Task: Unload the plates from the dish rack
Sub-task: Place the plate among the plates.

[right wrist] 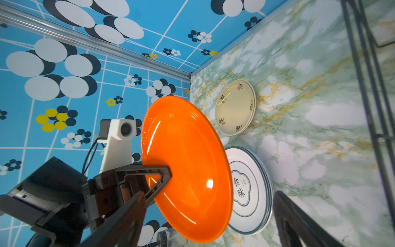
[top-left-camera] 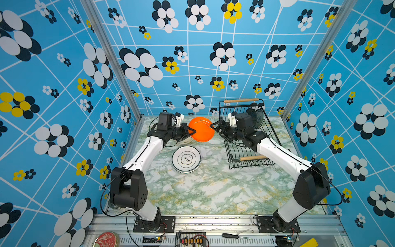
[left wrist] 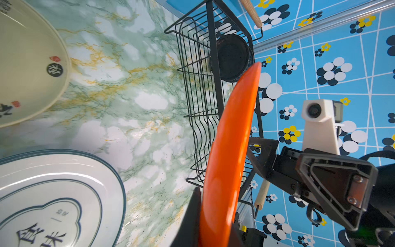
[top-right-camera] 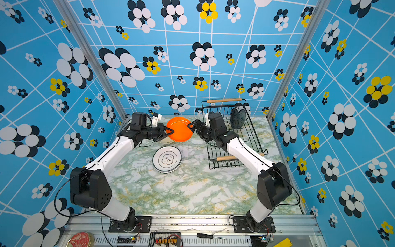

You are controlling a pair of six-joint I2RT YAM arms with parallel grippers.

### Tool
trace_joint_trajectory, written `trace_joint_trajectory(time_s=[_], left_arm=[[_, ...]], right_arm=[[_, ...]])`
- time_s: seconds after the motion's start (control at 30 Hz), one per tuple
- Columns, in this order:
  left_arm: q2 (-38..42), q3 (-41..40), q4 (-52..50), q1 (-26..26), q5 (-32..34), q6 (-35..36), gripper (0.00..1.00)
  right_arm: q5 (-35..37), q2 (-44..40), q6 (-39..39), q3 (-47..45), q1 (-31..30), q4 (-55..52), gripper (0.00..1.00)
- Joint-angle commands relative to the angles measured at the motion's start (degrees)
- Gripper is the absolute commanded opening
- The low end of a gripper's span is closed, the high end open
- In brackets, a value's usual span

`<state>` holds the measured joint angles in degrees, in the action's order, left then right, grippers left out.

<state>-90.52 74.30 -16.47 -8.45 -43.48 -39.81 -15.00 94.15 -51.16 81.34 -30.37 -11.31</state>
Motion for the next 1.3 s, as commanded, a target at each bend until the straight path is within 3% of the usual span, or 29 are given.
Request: trace_joint_trajectory(time_s=[0.0,0.07,0.53,0.8,1.27], left_arm=[[1.3,-0.3,-3.0,2.5,1.5,1.4,0.04],[0.7,0.5,-4.7,3.9,3.1,2.1,0.03],[-11.6,10.9,-11.9,8.3,12.0,7.1,0.03],[-18.4,16.9,-14.4,8.7,16.6,9.1,0.04],[-28.9,25.8,-17.7,10.4,17.6,10.7,0.09]], right_arm=[[10.8,-0.9,10.4,4.5,-0.2,-15.8,0.96],[15.3,-0.7,13.0,6.3,-0.2,-19.9,0.99],[42.6,2.4,26.8,20.2,0.4,-36.8,0.99],[42.5,2.7,29.4,20.3,1.9,-37.6,0.99],[36.4,2.4,30.1,16.8,4.6,-35.8,0.99]])
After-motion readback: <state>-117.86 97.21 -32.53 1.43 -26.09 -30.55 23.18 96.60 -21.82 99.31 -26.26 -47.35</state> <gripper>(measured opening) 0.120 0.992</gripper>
